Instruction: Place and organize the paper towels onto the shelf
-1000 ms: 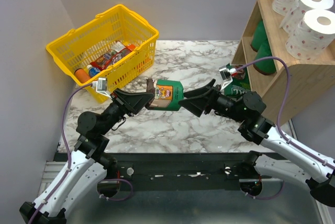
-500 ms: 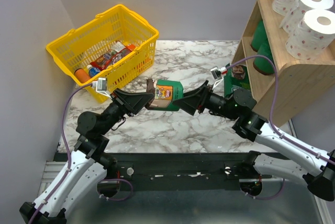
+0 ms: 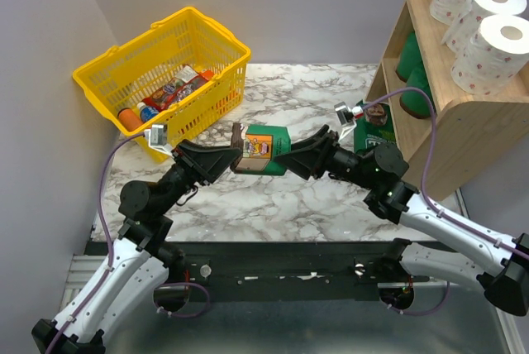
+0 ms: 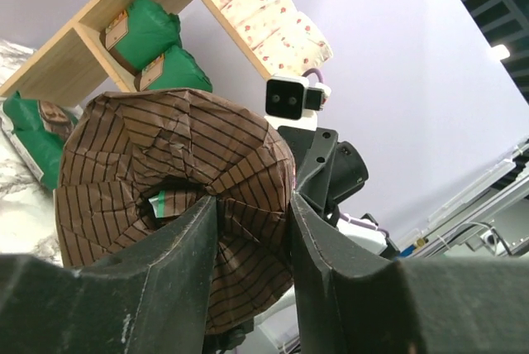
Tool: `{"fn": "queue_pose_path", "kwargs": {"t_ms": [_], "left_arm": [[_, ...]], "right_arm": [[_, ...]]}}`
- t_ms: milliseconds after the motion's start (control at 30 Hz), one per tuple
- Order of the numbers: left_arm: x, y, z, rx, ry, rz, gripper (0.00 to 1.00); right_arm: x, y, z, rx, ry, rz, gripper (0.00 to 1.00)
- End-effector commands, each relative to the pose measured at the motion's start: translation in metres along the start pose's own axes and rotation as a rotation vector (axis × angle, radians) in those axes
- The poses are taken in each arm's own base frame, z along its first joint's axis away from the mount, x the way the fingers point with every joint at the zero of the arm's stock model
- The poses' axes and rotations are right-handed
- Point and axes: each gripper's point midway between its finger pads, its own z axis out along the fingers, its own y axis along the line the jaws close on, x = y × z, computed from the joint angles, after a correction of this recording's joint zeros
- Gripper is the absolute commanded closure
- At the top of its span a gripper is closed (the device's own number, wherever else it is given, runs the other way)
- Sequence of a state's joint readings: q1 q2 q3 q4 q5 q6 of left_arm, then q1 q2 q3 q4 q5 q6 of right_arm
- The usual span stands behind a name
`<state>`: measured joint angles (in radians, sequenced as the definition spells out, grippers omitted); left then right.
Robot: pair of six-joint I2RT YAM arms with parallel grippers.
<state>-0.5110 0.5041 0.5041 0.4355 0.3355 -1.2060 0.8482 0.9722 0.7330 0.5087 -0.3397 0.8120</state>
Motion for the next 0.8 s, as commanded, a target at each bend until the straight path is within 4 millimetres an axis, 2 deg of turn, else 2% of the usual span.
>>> {"fn": "queue_pose_path", "kwargs": {"t_ms": [0,100,133,200,233,267,300,400,433,500,533,567,600,667,700,733,767], "left_arm": [[0.003,-0.011,-0.003,0.048,0.016,0.016,0.49],[0.003,-0.008,-0.004,0.032,0.016,0.022,0.33],[0.003,-0.007,-0.005,0.027,0.016,0.031,0.23],[0.003,-0.004,-0.007,0.007,0.014,0.041,0.16],[0.003,-0.003,-0.008,-0.003,0.013,0.048,0.08],[0.002,-0.001,-0.009,-0.013,0.011,0.068,0.04],[0.004,0.002,-0.011,-0.034,0.017,0.075,0.01],[0.003,0.007,-0.017,-0.071,0.011,0.113,0.01],[0.002,0.008,-0.018,-0.081,0.007,0.125,0.01],[0.003,0.015,-0.021,-0.122,0.017,0.164,0.01],[0.002,0.019,-0.023,-0.142,0.02,0.185,0.01],[-0.003,0.019,-0.023,-0.166,0.002,0.208,0.01],[-0.001,0.029,-0.027,-0.217,0.022,0.219,0.01],[-0.012,0.032,-0.032,-0.272,-0.001,0.315,0.01],[-0.01,0.045,-0.038,-0.34,0.026,0.339,0.01],[-0.013,0.049,-0.041,-0.366,0.038,0.41,0.01],[-0.02,0.044,-0.043,-0.376,0.032,0.454,0.01]], "right_arm": [[-0.009,0.027,-0.006,-0.112,-0.036,-0.075,0.53],[-0.007,0.024,-0.009,-0.102,-0.035,-0.093,0.6],[-0.009,0.024,-0.009,-0.094,-0.039,-0.108,0.6],[-0.009,0.02,-0.011,-0.058,-0.029,-0.115,0.61],[-0.015,0.02,-0.013,-0.042,-0.044,-0.142,0.61],[-0.011,0.014,-0.015,-0.005,-0.023,-0.144,0.61],[-0.016,0.016,-0.017,0.007,-0.03,-0.161,0.61],[-0.022,0.007,-0.025,0.097,-0.017,-0.226,0.61],[-0.034,0.008,-0.026,0.121,-0.037,-0.271,0.61],[-0.032,0.001,-0.03,0.174,-0.001,-0.296,0.61],[-0.044,0.008,-0.03,0.177,-0.014,-0.339,0.61],[-0.039,0.001,-0.032,0.213,0.03,-0.348,0.61],[-0.036,-0.004,-0.031,0.241,0.069,-0.358,0.61],[-0.045,-0.006,-0.033,0.3,0.125,-0.425,0.6],[-0.046,-0.011,-0.033,0.33,0.154,-0.448,0.6],[-0.046,-0.025,-0.032,0.389,0.197,-0.501,0.6],[-0.041,-0.038,-0.04,0.458,0.271,-0.516,0.6]]}}
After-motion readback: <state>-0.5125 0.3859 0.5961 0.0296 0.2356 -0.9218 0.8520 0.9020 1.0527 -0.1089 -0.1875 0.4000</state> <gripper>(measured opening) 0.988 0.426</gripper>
